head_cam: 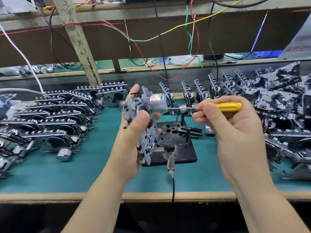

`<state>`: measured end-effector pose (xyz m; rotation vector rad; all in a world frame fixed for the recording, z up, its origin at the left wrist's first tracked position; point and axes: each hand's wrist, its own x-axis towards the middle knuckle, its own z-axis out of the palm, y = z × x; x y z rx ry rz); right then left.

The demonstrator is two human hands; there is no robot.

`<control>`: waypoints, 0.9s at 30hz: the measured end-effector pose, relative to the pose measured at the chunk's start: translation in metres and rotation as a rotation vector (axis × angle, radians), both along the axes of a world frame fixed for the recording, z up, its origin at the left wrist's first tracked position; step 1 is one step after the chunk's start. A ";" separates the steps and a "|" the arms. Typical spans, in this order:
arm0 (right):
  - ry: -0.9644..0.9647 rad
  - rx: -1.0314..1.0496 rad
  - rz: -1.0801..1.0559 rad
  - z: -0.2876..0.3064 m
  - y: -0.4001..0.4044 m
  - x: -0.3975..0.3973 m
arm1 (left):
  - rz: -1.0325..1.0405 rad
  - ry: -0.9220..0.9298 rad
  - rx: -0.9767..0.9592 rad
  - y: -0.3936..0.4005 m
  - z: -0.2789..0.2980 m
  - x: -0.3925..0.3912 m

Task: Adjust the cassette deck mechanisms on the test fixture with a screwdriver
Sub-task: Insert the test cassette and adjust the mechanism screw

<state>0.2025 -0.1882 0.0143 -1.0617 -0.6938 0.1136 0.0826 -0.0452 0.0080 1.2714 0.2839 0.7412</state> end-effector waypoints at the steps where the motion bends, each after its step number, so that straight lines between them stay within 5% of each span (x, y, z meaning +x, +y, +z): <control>1: 0.022 -0.009 0.009 0.000 0.000 0.002 | 0.005 0.026 0.051 -0.001 -0.003 0.000; 5: 0.060 -0.007 0.022 0.001 -0.002 0.006 | -0.014 0.040 0.101 -0.005 -0.014 0.000; 11: -0.108 -0.037 0.018 0.001 -0.006 0.005 | -0.065 -0.071 -0.163 -0.008 -0.010 -0.002; 27: -0.203 -0.148 -0.016 -0.002 -0.008 0.008 | -0.109 -0.068 -0.117 -0.008 -0.011 -0.007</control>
